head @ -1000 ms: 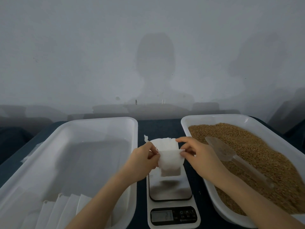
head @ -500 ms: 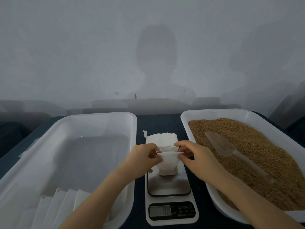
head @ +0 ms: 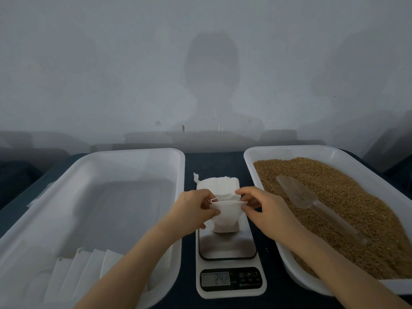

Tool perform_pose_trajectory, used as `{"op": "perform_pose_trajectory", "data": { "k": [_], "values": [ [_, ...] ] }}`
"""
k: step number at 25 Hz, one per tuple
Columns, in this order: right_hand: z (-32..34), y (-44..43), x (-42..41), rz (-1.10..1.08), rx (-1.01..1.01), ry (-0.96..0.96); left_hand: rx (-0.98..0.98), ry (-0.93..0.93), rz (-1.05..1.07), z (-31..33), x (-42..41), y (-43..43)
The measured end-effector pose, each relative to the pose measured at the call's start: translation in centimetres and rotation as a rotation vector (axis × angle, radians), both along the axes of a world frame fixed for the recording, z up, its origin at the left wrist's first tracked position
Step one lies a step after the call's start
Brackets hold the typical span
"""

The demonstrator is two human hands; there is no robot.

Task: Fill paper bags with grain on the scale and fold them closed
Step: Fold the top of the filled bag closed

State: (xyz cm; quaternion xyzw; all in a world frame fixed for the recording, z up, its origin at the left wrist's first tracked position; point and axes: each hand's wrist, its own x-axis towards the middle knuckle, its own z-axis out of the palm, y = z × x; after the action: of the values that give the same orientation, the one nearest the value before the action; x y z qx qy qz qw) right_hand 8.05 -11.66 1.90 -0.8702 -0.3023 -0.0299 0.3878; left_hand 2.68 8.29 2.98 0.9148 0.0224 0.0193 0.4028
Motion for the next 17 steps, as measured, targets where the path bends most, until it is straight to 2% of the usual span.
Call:
{"op": "perform_pose_trajectory", "data": {
  "k": [17],
  "values": [
    [-0.08,0.03,-0.07,-0.013,-0.018,-0.007,0.002,0.017,-0.013,0.23,-0.07,-0.14]
  ]
}}
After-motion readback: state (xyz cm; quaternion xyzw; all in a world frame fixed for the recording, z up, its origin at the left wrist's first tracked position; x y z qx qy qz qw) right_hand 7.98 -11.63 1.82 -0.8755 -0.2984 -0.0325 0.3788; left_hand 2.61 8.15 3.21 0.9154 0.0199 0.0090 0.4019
